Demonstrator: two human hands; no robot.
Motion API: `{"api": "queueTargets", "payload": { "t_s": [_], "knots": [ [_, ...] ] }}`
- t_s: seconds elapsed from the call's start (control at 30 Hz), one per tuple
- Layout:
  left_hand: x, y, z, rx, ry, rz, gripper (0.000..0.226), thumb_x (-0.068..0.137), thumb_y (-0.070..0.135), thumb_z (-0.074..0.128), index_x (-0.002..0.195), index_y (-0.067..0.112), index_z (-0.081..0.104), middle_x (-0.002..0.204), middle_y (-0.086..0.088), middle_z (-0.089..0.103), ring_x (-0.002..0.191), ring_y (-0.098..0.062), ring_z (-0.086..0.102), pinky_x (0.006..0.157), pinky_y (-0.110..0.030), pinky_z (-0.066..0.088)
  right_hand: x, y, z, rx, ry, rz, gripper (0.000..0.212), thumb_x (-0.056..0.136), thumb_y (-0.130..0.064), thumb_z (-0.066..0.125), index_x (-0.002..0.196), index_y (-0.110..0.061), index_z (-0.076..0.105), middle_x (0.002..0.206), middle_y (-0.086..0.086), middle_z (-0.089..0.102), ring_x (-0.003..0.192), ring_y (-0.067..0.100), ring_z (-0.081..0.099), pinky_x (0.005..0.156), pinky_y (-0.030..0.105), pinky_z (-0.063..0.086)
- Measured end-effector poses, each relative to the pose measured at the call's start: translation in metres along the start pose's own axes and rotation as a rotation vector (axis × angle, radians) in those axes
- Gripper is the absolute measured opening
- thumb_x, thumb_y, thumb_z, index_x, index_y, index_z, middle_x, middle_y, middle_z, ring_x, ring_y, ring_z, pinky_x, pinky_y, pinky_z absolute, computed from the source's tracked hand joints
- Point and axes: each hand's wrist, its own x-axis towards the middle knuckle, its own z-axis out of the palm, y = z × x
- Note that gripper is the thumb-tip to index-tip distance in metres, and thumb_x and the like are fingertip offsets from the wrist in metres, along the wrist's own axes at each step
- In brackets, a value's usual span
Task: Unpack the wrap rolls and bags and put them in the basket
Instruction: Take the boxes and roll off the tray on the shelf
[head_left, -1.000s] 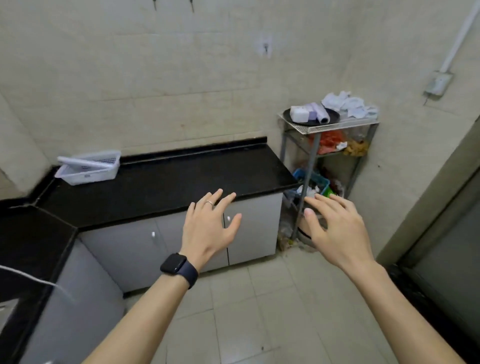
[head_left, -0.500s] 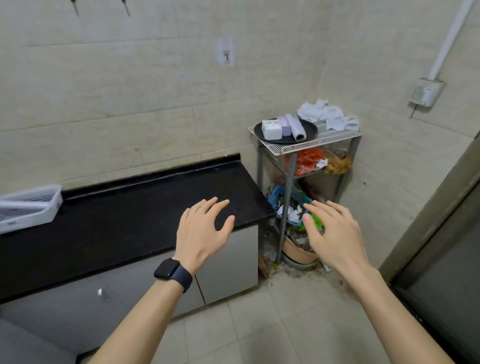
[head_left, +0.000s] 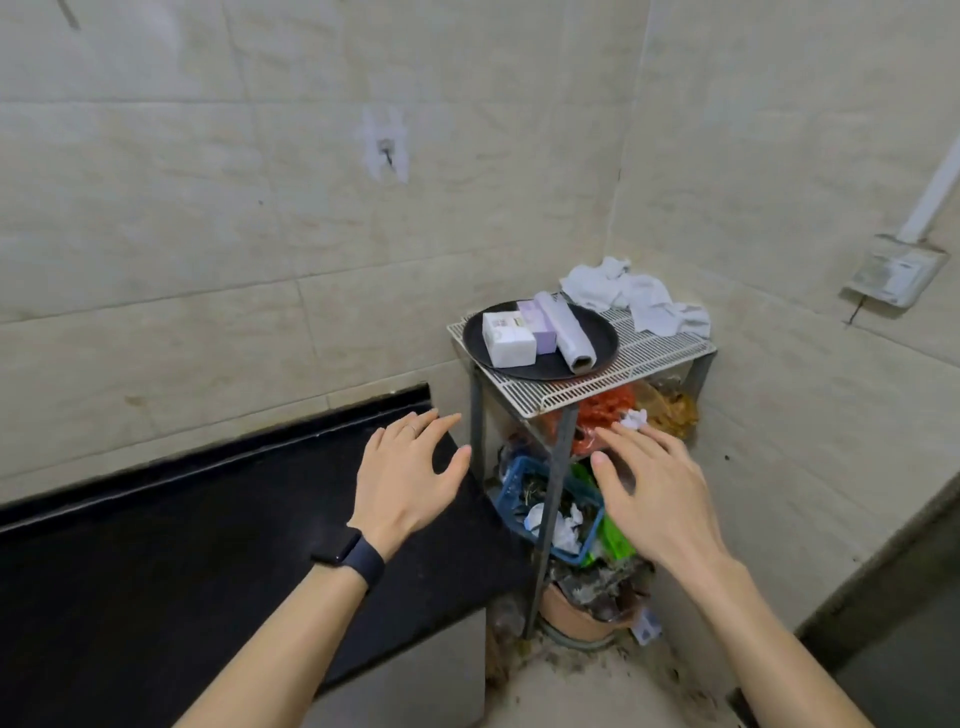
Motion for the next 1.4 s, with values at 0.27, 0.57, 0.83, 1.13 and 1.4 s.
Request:
{"api": "queueTargets", "payload": {
  "t_s": [0.27,0.57,0.83,1.13,1.4],
  "knots": [
    [0.145,-0.004,0.042,0.033,-0.054,0.096,0.053,0.09,0.063,0.038,0.136,0.04,0.052,0.143,0.009,0.054,0.135,-0.016,0.044,0.112,-0.043,0.032,0.119,0.02,0.033,-0.028,0.055,0.053,0.046,0.098,-0.05,0.046,0.136,-0.03,0.062,0.14,-0.008,0.06,0.136,0.02,0.044,0.112,0.045,0.039],
    [0.277,0.009,0.099,0.026,-0.121,0.075,0.053,0.092,0.059,0.041,0.141,0.039,0.046,0.149,0.007,0.046,0.14,-0.018,0.036,0.114,-0.041,0.027,0.254,0.063,0.085,-0.024,-0.038,0.05,0.058,0.096,-0.055,0.045,0.142,-0.022,0.054,0.147,-0.003,0.053,0.137,0.019,0.041,0.115,0.038,0.032],
    [0.404,0.035,0.16,0.087,-0.333,-0.106,0.068,0.088,0.066,0.041,0.148,0.034,0.035,0.155,-0.002,0.039,0.141,-0.027,0.034,0.114,-0.047,0.027,0.38,0.106,0.145,0.062,-0.448,0.191,0.117,0.076,-0.088,0.039,0.16,-0.016,0.001,0.167,0.014,0.012,0.149,0.037,0.022,0.118,0.051,0.026],
    [0.467,0.054,0.227,0.158,-0.537,-0.296,0.099,0.07,0.09,0.031,0.135,0.018,0.047,0.133,-0.006,0.059,0.129,-0.031,0.045,0.106,-0.051,0.031,0.425,0.129,0.193,0.085,-0.633,0.269,0.145,0.052,-0.101,0.044,0.159,-0.011,0.005,0.16,0.011,0.031,0.14,0.031,0.041,0.103,0.048,0.045],
    [0.47,0.056,0.248,0.076,-0.466,-0.394,0.092,0.066,0.084,0.045,0.13,0.018,0.051,0.124,-0.005,0.065,0.117,-0.03,0.056,0.103,-0.047,0.032,0.405,0.138,0.203,0.233,-0.513,0.251,0.066,0.068,-0.085,0.042,0.102,-0.03,0.058,0.097,-0.009,0.057,0.088,0.017,0.061,0.074,0.039,0.052]
  ]
}}
